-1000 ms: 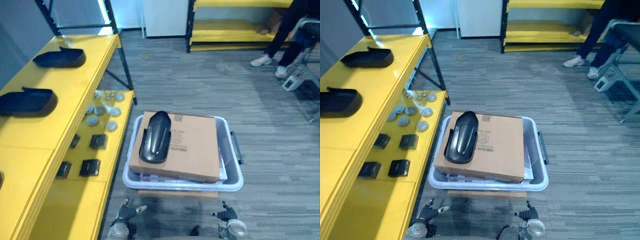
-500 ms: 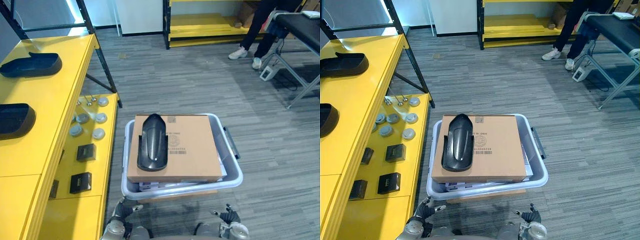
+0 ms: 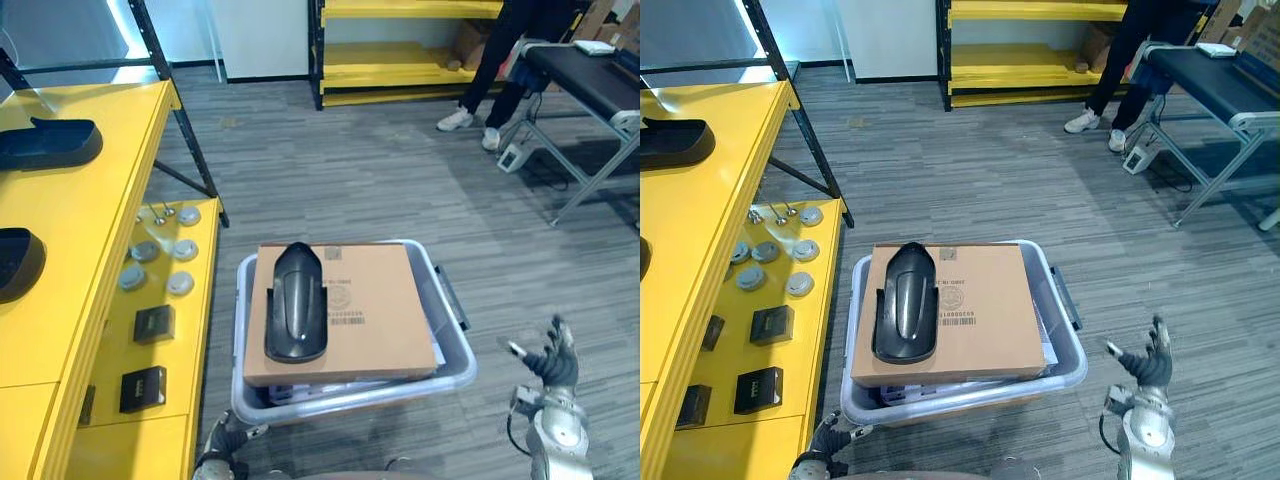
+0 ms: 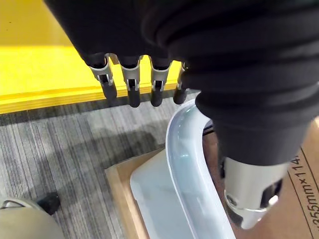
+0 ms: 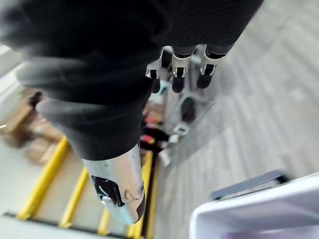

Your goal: Walk over and take plastic housings, then place them on the shelf

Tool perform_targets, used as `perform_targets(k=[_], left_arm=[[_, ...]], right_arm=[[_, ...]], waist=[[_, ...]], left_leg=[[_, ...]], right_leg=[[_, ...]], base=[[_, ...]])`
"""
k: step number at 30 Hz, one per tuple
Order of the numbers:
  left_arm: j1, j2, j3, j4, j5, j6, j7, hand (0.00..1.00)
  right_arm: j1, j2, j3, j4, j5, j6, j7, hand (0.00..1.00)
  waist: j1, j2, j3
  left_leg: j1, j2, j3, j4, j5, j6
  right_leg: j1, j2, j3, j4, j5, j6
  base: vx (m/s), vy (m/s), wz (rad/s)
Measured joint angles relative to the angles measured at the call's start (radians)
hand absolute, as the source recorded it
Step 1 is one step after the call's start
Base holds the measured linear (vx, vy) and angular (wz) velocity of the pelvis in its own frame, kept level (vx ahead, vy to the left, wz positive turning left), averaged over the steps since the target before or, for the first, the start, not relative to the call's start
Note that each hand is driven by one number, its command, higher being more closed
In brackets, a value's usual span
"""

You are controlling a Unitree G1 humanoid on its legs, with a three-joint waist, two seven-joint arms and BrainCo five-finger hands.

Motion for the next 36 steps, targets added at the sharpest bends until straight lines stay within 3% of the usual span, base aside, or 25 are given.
perform_targets(k=[4,6,10,11,12,13,14,15,16,22,26,31,36], left_arm=[[-0.001,0.000,-0.002,-0.013,0.005,0.000,-0.012,0.00],[-0.003,0.001,-0.002,-0.016,0.005,0.000,-0.012,0.00],[0.001,0.001,-0.001,-0.016,0.005,0.002,-0.010,0.00],[-0.003,0.007,0.007,-0.016,0.006,0.001,-0.011,0.00],[-0.007,0.032,0.012,-0.017,0.013,-0.002,-0.005,0.00],[-0.001,0.029,0.007,-0.024,0.014,-0.005,0.000,0.00],[0.003,0.000,-0.013,-0.041,0.014,-0.001,0.010,0.00],[0.007,0.005,-0.016,-0.045,0.014,0.002,0.019,0.00],[0.008,0.007,-0.015,-0.049,0.013,0.002,0.030,0.00],[-0.009,0.015,-0.013,-0.057,0.002,0.002,0.056,0.00],[-0.031,0.016,-0.015,-0.055,-0.011,0.007,0.080,0.00],[-0.043,0.015,-0.021,-0.053,-0.011,0.012,0.102,0.00],[-0.043,0.009,-0.023,-0.048,-0.010,0.013,0.102,0.00]], right_arm=[[-0.150,0.013,0.092,0.129,-0.067,0.013,0.000,0.00],[-0.224,0.039,0.112,0.224,-0.124,0.047,-0.006,0.00],[-0.314,0.096,0.116,0.366,-0.199,0.112,-0.045,0.00],[-0.344,0.130,0.114,0.404,-0.224,0.131,-0.061,0.00],[-0.391,0.163,0.108,0.465,-0.250,0.149,-0.086,0.00],[-0.416,0.167,0.106,0.494,-0.263,0.161,-0.097,0.00],[-0.453,0.144,0.104,0.509,-0.275,0.173,-0.111,0.00],[-0.478,0.161,0.107,0.552,-0.290,0.181,-0.123,0.00],[-0.533,0.197,0.112,0.617,-0.317,0.186,-0.128,0.00],[-0.739,0.259,0.003,0.893,-0.360,0.256,-0.163,0.00],[-0.750,0.256,-0.048,0.922,-0.389,0.299,-0.204,0.00],[-0.746,0.254,-0.042,0.910,-0.433,0.309,-0.240,0.00],[-0.611,0.265,0.013,0.735,-0.512,0.312,-0.240,0.00]], waist=[[0.026,0.001,-0.001],[0.047,0.002,-0.001],[0.058,0.006,-0.002],[0.072,-0.004,0.005],[0.076,-0.051,0.023],[0.074,-0.045,0.016],[0.066,0.026,0.023],[0.094,-0.002,0.027],[0.110,-0.011,0.037],[0.146,-0.010,0.101],[0.154,-0.017,0.128],[0.151,-0.015,0.145],[0.143,-0.018,0.146]], left_leg=[[-0.003,-0.004,-0.024,0.004,0.002,0.000],[-0.013,-0.007,-0.041,0.010,0.002,0.000],[-0.042,-0.010,-0.054,0.064,0.002,0.000],[-0.101,-0.019,-0.056,0.175,0.004,-0.002],[-0.153,-0.073,-0.069,0.131,-0.041,0.022],[-0.120,-0.094,-0.089,-0.073,0.014,0.022],[-0.144,-0.047,-0.106,-0.171,0.238,0.043],[-0.155,-0.073,-0.098,-0.153,0.242,0.047],[-0.175,-0.079,-0.103,-0.155,0.241,0.047],[-0.224,-0.085,-0.136,-0.165,0.263,0.046],[-0.231,-0.101,-0.166,-0.234,0.312,0.046],[-0.228,-0.108,-0.173,-0.235,0.316,0.041],[-0.205,-0.112,-0.158,-0.236,0.314,0.041]], right_leg=[[0.019,-0.001,-0.017,-0.015,0.015,0.000],[0.022,-0.006,-0.019,-0.015,0.021,0.004],[0.028,-0.017,-0.037,-0.014,0.049,0.003],[0.026,-0.049,-0.045,-0.009,0.065,-0.006],[0.032,-0.117,-0.026,-0.001,0.061,0.001],[0.026,-0.116,-0.027,0.007,0.060,0.008],[0.016,-0.083,-0.044,0.036,0.053,0.021],[-0.007,-0.107,-0.006,0.050,0.007,0.063],[-0.032,-0.091,-0.012,0.048,-0.006,0.055],[-0.064,-0.086,-0.043,0.045,-0.017,0.047],[-0.076,-0.092,-0.073,0.045,-0.070,0.041],[-0.074,-0.092,-0.072,0.048,-0.085,0.047],[-0.049,-0.094,-0.057,0.031,-0.079,0.057]], base=[[0.01,-0.001,0.19],[0.02,0.001,0.23],[0.04,0.001,0.17],[-0.01,0.057,0.15],[-0.04,0.058,0.20],[-0.05,0.061,0.33],[-0.06,0.061,0.18],[-0.04,0.040,0.19],[-0.05,0.007,0.02],[-0.06,-0.014,0.11],[-0.07,-0.032,0.26],[-0.02,-0.006,0.05],[0.06,-0.005,-0.03]])
